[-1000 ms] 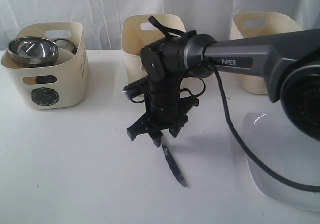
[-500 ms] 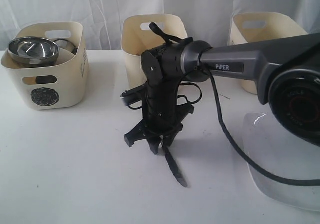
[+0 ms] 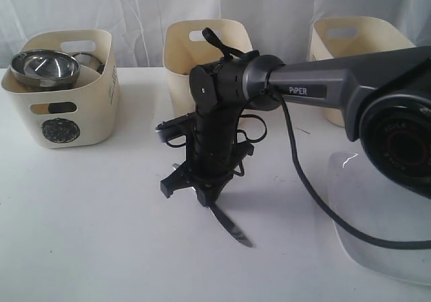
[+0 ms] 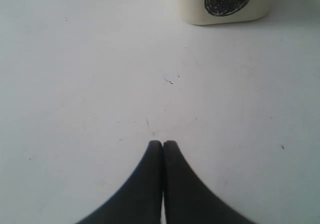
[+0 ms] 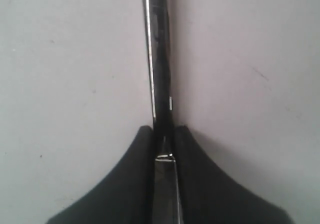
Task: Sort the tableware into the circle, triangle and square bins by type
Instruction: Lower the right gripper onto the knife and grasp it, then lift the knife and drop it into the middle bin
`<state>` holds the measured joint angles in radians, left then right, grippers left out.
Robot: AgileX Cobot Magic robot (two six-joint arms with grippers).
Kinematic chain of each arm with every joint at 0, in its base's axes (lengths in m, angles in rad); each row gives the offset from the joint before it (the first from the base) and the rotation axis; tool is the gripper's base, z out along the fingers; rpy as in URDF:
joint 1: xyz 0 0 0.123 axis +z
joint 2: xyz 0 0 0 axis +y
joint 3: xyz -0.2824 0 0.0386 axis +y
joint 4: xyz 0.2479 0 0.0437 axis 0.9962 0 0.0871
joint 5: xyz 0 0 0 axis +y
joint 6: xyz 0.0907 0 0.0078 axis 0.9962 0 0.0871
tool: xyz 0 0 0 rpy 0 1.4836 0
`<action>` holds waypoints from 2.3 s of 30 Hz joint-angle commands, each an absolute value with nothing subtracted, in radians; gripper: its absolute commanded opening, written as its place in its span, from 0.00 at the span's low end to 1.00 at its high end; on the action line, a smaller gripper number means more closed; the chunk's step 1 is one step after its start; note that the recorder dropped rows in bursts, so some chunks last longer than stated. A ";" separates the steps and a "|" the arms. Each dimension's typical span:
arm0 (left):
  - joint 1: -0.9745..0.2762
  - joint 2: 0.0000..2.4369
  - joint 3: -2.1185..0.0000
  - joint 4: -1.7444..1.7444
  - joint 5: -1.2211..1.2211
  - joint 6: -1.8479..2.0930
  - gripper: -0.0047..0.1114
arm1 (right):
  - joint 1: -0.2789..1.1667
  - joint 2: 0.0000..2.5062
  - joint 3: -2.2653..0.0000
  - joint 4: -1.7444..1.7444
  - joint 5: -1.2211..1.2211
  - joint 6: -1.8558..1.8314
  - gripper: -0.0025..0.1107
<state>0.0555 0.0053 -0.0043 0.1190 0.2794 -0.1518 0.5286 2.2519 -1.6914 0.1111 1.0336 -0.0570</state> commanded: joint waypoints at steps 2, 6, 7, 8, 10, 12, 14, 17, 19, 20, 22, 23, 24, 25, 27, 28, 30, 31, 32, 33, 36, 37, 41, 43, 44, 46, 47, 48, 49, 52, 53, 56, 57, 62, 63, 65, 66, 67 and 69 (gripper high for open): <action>0.057 0.000 0.000 0.112 0.277 -0.151 0.04 | 0.527 2.287 -1.685 0.131 0.965 -0.069 0.02; 0.057 0.000 0.000 0.112 0.277 -0.151 0.04 | 0.527 2.233 -1.723 0.131 0.970 -0.071 0.02; 0.057 0.000 0.000 0.112 0.277 -0.151 0.04 | 0.526 2.219 -1.734 0.131 0.970 -0.076 0.02; 0.057 0.000 0.000 0.112 0.277 -0.151 0.04 | 0.524 2.199 -1.748 0.129 0.970 -0.075 0.02; 0.057 0.000 0.000 0.112 0.277 -0.151 0.04 | 0.520 2.166 -1.766 0.129 0.968 -0.075 0.02; 0.057 0.000 0.000 0.112 0.277 -0.151 0.04 | 0.511 2.137 -1.773 0.131 0.966 -0.075 0.02; 0.057 0.000 0.000 0.112 0.277 -0.151 0.04 | 0.503 2.116 -1.773 0.131 0.972 -0.075 0.02; 0.057 0.000 0.000 0.112 0.277 -0.151 0.04 | 0.476 2.095 -1.773 0.137 1.010 -0.088 0.02; 0.057 0.000 0.000 0.112 0.277 -0.151 0.04 | 0.436 2.074 -1.773 0.172 1.052 -0.131 0.02; 0.057 0.000 0.000 0.112 0.277 -0.151 0.04 | 0.417 2.068 -1.773 0.208 1.067 -0.168 0.02; 0.057 0.000 0.000 0.112 0.277 -0.151 0.04 | 0.349 2.046 -1.773 0.388 1.104 -0.334 0.02; 0.057 0.000 0.000 0.112 0.277 -0.151 0.04 | 0.293 2.035 -1.773 0.487 1.125 -0.394 0.02; 0.057 0.000 0.000 0.112 0.277 -0.151 0.04 | 0.265 2.027 -1.773 0.526 1.128 -0.412 0.02; 0.057 0.000 0.000 0.112 0.277 -0.151 0.04 | 0.215 2.012 -1.773 0.559 1.128 -0.431 0.02; 0.057 0.000 0.000 0.112 0.277 -0.151 0.04 | 0.139 1.986 -1.773 0.626 1.136 -0.509 0.02; 0.057 0.000 0.000 0.112 0.277 -0.151 0.04 | 0.105 1.979 -1.773 0.679 1.147 -0.560 0.02; 0.057 0.000 0.000 0.112 0.277 -0.151 0.04 | 0.044 1.970 -1.773 0.783 1.171 -0.657 0.02; 0.057 0.000 0.000 0.112 0.277 -0.151 0.04 | 0.021 1.970 -1.773 0.819 1.171 -0.686 0.02; 0.057 0.000 0.000 0.112 0.277 -0.151 0.04 | 0.001 1.972 -1.773 0.849 1.162 -0.700 0.02; 0.057 0.000 0.000 0.112 0.277 -0.151 0.04 | -0.015 1.974 -1.773 0.880 1.149 -0.719 0.02; 0.057 0.000 0.000 0.112 0.277 -0.151 0.04 | -0.046 1.988 -1.773 0.982 1.137 -0.790 0.02; 0.057 0.000 0.000 0.112 0.277 -0.151 0.04 | -0.052 1.994 -1.773 1.007 1.137 -0.806 0.02; 0.057 0.000 0.000 0.112 0.277 -0.151 0.04 | -0.059 2.015 -1.773 1.074 1.107 -0.857 0.02; 0.057 0.000 0.000 0.112 0.277 -0.151 0.04 | -0.059 2.035 -1.786 1.096 1.057 -0.859 0.02; 0.057 0.000 0.000 0.112 0.277 -0.151 0.04 | -0.059 2.048 -1.798 1.114 1.030 -0.859 0.02; 0.057 0.000 0.000 0.112 0.277 -0.151 0.04 | -0.059 2.095 -1.860 1.235 1.000 -0.864 0.02; 0.057 0.000 0.000 0.112 0.277 -0.151 0.04 | -0.059 2.113 -1.884 1.289 0.995 -0.878 0.02; 0.057 0.000 0.000 0.112 0.277 -0.151 0.04 | -0.059 2.144 -1.925 1.377 0.975 -0.912 0.02; 0.057 0.000 0.000 0.112 0.277 -0.151 0.04 | -0.057 2.162 -1.947 1.416 0.958 -0.928 0.02; 0.057 0.000 0.000 0.112 0.277 -0.151 0.04 | -0.032 2.252 -2.037 1.505 0.852 -0.986 0.02; 0.057 0.000 0.000 0.112 0.277 -0.151 0.04 | -0.015 2.286 -2.065 1.536 0.801 -1.056 0.02; 0.057 0.000 0.000 0.112 0.277 -0.151 0.04 | 0.024 2.350 -2.110 1.625 0.705 -1.187 0.02; 0.057 0.000 0.000 0.112 0.277 -0.151 0.04 | 0.045 2.377 -2.120 1.635 0.674 -1.236 0.02; 0.057 0.000 0.000 0.112 0.277 -0.151 0.04 | 0.106 2.400 -2.122 1.632 0.552 -1.391 0.18; 0.057 0.000 0.000 0.112 0.277 -0.151 0.04 | 0.110 2.400 -2.122 1.632 0.537 -1.391 0.24; 0.057 0.000 0.000 0.112 0.277 -0.151 0.04 | 0.110 2.400 -2.122 1.632 0.529 -1.391 0.32; 0.057 0.000 0.000 0.112 0.277 -0.151 0.04 | 0.110 2.400 -2.122 1.629 0.531 -1.389 0.34; 0.057 0.000 0.000 0.112 0.277 -0.151 0.04 | 0.110 2.400 -2.122 1.623 0.537 -1.382 0.35; 0.057 0.000 0.000 0.112 0.277 -0.151 0.04 | 0.105 2.400 -2.122 1.621 0.569 -1.352 0.35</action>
<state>0.0555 0.0053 -0.0043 0.1190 0.2794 -0.1518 0.1117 2.4095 -2.1167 1.6160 0.5425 -1.3724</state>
